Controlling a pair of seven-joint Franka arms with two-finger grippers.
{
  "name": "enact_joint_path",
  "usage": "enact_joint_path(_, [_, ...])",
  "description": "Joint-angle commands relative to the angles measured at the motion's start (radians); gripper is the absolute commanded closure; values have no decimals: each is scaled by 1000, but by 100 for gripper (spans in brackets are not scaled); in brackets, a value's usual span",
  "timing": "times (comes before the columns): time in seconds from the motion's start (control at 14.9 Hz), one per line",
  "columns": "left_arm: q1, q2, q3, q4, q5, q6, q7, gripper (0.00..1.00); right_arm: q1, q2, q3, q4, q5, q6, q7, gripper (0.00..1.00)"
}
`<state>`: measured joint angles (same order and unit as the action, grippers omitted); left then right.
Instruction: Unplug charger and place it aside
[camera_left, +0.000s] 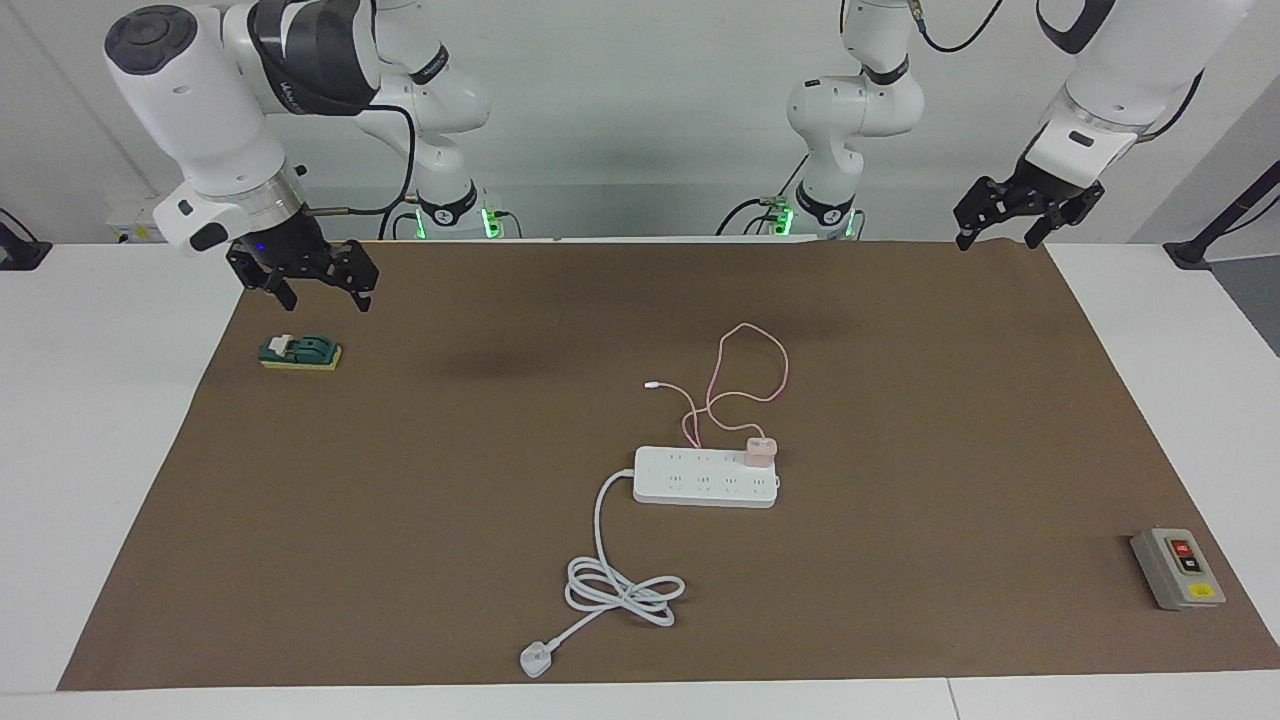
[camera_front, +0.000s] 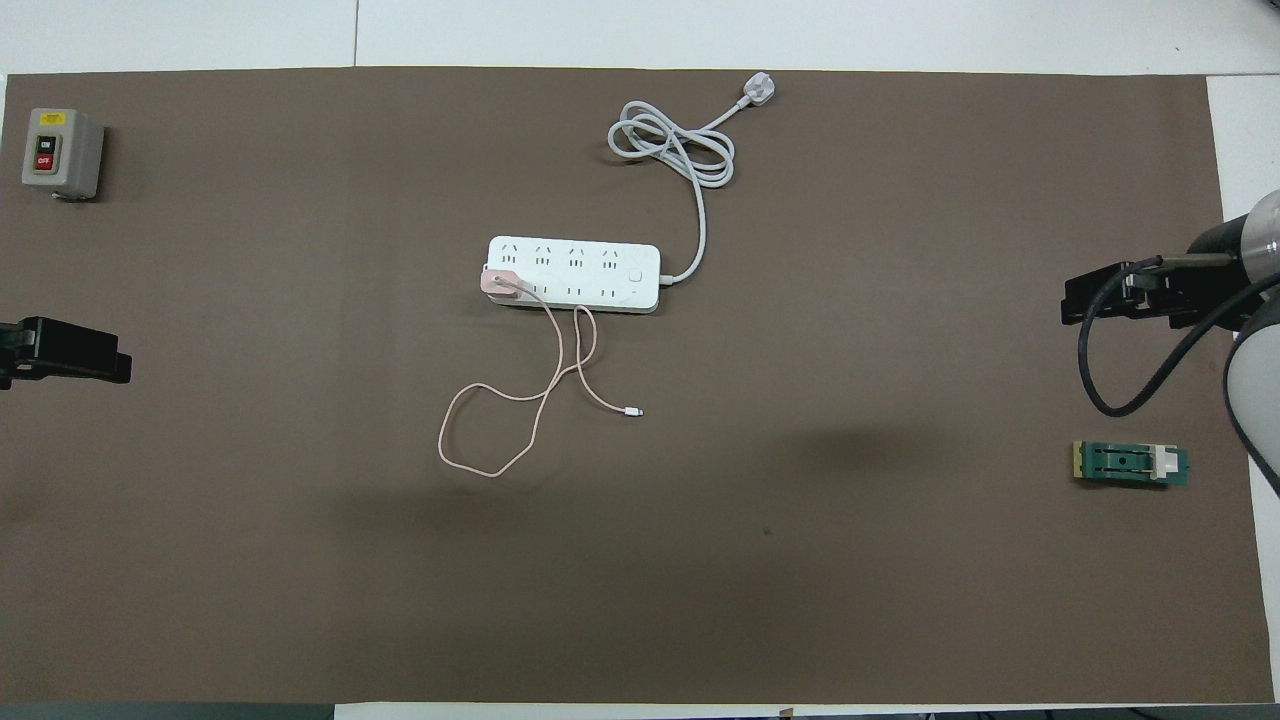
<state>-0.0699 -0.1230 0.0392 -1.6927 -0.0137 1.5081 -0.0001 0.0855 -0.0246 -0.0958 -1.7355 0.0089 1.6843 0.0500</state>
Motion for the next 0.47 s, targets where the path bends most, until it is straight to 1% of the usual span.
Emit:
enact_joint_path(0.0, [2, -20, 4, -24, -3, 23, 15, 0, -6, -11, 2, -4, 6, -5, -7, 0])
enact_joint_path(0.4, [-8, -21, 4, -27, -3, 32, 2, 0, -4, -14, 8, -7, 6, -5, -2, 0])
